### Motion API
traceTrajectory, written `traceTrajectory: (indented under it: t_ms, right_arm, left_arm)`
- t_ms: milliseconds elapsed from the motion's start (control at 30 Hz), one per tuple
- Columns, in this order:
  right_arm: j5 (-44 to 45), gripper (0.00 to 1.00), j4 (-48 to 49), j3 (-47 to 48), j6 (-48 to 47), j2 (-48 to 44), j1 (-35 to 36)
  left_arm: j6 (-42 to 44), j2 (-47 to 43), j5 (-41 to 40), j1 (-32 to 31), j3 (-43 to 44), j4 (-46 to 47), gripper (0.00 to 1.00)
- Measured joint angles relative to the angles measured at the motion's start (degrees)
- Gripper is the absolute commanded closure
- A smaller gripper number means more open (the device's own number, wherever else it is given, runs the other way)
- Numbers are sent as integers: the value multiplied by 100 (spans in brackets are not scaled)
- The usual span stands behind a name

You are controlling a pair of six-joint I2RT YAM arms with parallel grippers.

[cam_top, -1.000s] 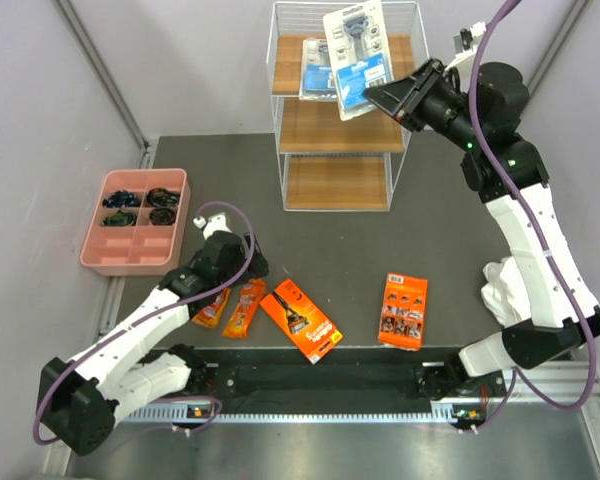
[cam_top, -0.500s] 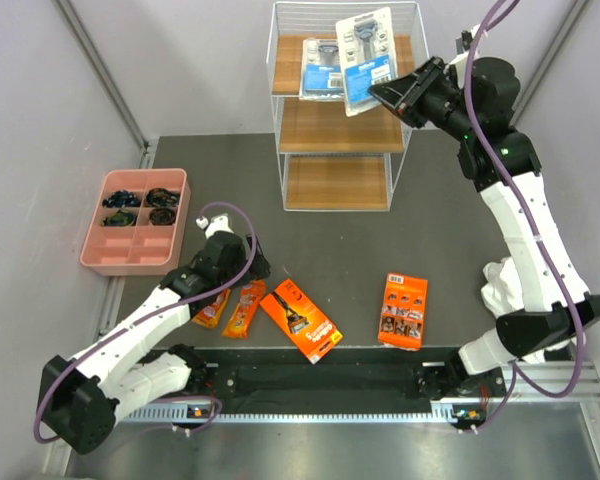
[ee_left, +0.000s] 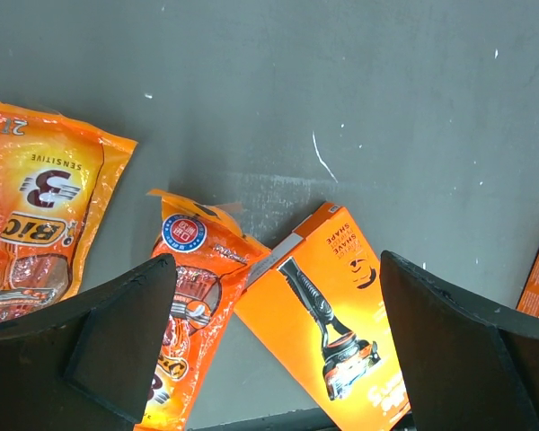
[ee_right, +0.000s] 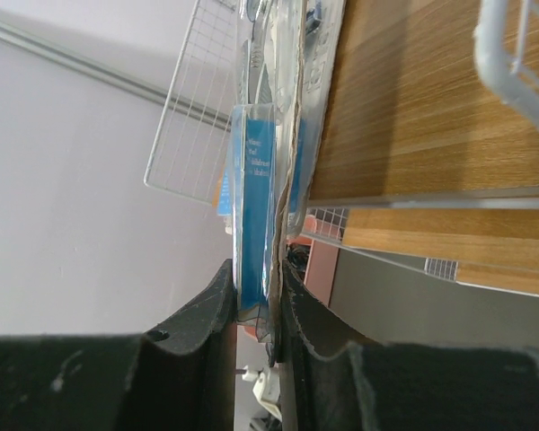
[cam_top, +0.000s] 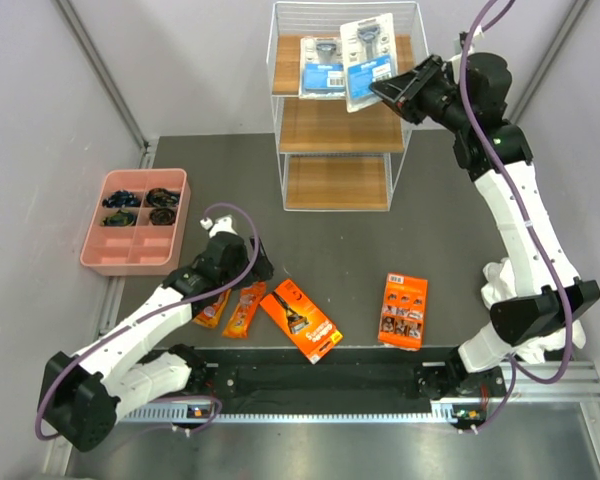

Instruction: Place and organize the shaving razors onto the shelf

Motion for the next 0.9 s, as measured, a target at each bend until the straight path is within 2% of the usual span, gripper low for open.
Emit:
traceTrajectory:
  t_ms: [500, 700, 867, 900]
  right_arm:
    - [-61, 95, -7, 164, 247, 278, -219]
    - [-72, 76, -28, 168, 352, 345, -219]
    - [-55, 67, -35, 190, 431, 352, -219]
    - [-52, 63, -35, 190, 444, 352, -219]
  left_arm:
    - [0, 39, 149, 0, -44, 68, 1]
    - [0, 37, 151, 0, -66, 87, 1]
    - [0, 37, 170, 0, -66, 103, 1]
    - [0, 37, 173, 0, -66, 103, 1]
